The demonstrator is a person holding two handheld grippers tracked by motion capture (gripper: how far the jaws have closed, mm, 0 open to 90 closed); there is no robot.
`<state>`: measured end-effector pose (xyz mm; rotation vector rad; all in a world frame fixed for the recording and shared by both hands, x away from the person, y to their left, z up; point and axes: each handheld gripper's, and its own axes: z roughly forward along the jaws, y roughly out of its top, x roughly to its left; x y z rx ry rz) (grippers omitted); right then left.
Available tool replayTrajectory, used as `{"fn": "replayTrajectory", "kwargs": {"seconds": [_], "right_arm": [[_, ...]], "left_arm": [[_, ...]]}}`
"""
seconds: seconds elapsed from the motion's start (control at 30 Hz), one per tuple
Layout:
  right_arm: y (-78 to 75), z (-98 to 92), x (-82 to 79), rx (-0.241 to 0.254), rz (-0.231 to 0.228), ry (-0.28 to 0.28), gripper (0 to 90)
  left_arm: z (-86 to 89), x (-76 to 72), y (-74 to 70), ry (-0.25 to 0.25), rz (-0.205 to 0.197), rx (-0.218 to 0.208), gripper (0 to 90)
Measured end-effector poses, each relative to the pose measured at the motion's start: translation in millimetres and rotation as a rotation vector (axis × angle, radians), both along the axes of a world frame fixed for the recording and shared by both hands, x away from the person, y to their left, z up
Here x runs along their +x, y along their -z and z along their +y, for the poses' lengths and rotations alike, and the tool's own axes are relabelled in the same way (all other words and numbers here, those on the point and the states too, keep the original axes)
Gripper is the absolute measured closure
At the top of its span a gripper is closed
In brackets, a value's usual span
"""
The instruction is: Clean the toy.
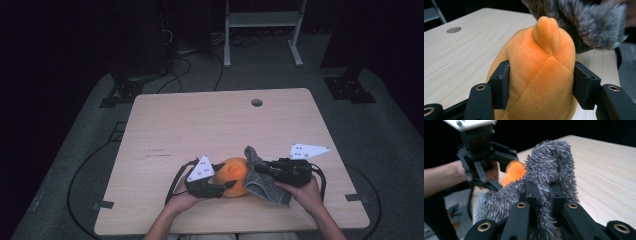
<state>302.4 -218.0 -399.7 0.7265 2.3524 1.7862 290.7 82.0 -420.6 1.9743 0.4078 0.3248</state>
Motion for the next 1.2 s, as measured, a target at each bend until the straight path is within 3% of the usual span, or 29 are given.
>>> {"fn": "replayTrajectory", "kwargs": {"seconds": [0.07, 0.17, 0.23, 0.3, 0.37, 0.43, 0.47, 0.53, 0.6, 0.67, 0.73, 0.8, 0.87, 0.93, 0.97, 1.07, 1.1, 1.17, 1.2], "right_arm": [[-1.3, 6.3, -0.4, 0.025, 0.0, -0.019, 80.8], [7.9, 12.2, 1.9, -0.017, 0.012, -0.004, 80.8], [18.5, 9.2, 5.6, -0.015, 0.051, 0.007, 80.8], [23.9, 6.2, 7.1, -0.031, 0.056, 0.021, 80.8], [24.3, 1.5, 8.6, -0.024, 0.062, 0.042, 80.8], [25.4, -1.0, 9.6, -0.024, 0.064, 0.049, 80.8], [26.3, -1.6, 10.3, -0.024, 0.07, 0.048, 80.8], [27.0, -2.4, 11.5, -0.035, 0.066, 0.059, 80.8], [24.3, -6.0, 11.9, -0.029, 0.064, 0.073, 80.8], [14.5, -9.1, 8.2, 0.0, 0.036, 0.08, 80.8], [1.1, -7.7, 2.1, 0.046, 0.004, 0.063, 80.8], [-9.6, 0.3, -5.1, 0.059, -0.034, 0.03, 80.8], [-12.9, 11.7, -10.1, 0.011, -0.067, 0.014, 80.8], [-7.3, 19.2, -9.1, -0.047, -0.065, 0.02, 80.8], [-2.9, 20.5, -7.9, -0.073, -0.062, 0.024, 80.8], [4.6, 16.0, -5.3, -0.08, -0.033, 0.019, 80.8], [4.8, 13.8, -5.6, -0.089, -0.036, 0.028, 80.8], [5.8, 9.8, -4.2, -0.085, -0.029, 0.026, 80.8], [7.7, 8.4, -2.1, -0.08, -0.025, 0.031, 80.8]], "left_arm": [[-1.9, -1.3, -2.7, 0.013, 0.01, -0.018, 39.6], [-2.9, -1.3, 2.1, 0.012, 0.03, -0.007, 39.0], [-0.6, 1.9, 3.7, 0.043, 0.084, -0.021, 30.0], [3.6, 5.1, 2.4, 0.031, 0.08, -0.034, 21.3], [5.8, 9.9, 5.0, 0.013, 0.101, -0.006, 12.9], [4.7, 12.8, 12.9, 0.014, 0.104, 0.0, 11.3], [3.3, 13.4, 17.2, 0.019, 0.11, -0.006, 12.1], [3.1, 11.9, 18.4, 0.014, 0.086, -0.016, 22.5], [2.8, 8.9, 14.1, -0.012, 0.046, -0.014, 33.5], [1.9, 7.6, 8.3, -0.03, 0.035, -0.011, 38.6], [-0.9, 6.0, 2.6, -0.065, 0.018, 0.027, 40.9], [-3.7, 3.9, -1.9, -0.073, 0.008, 0.051, 41.4], [-6.7, 0.6, -4.0, -0.066, 0.008, 0.067, 41.5], [-9.8, -3.1, -3.3, -0.03, 0.004, 0.078, 41.1], [-10.6, -3.7, -1.7, -0.018, 0.002, 0.089, 39.9], [-5.7, 1.7, 1.9, 0.015, 0.032, 0.028, 28.1], [-3.4, 5.4, 2.8, -0.003, 0.038, 0.007, 23.3], [-2.1, 14.5, 7.0, -0.04, 0.09, 0.006, 9.6], [-1.8, 17.2, 11.1, -0.033, 0.114, -0.003, 12.9]]}}
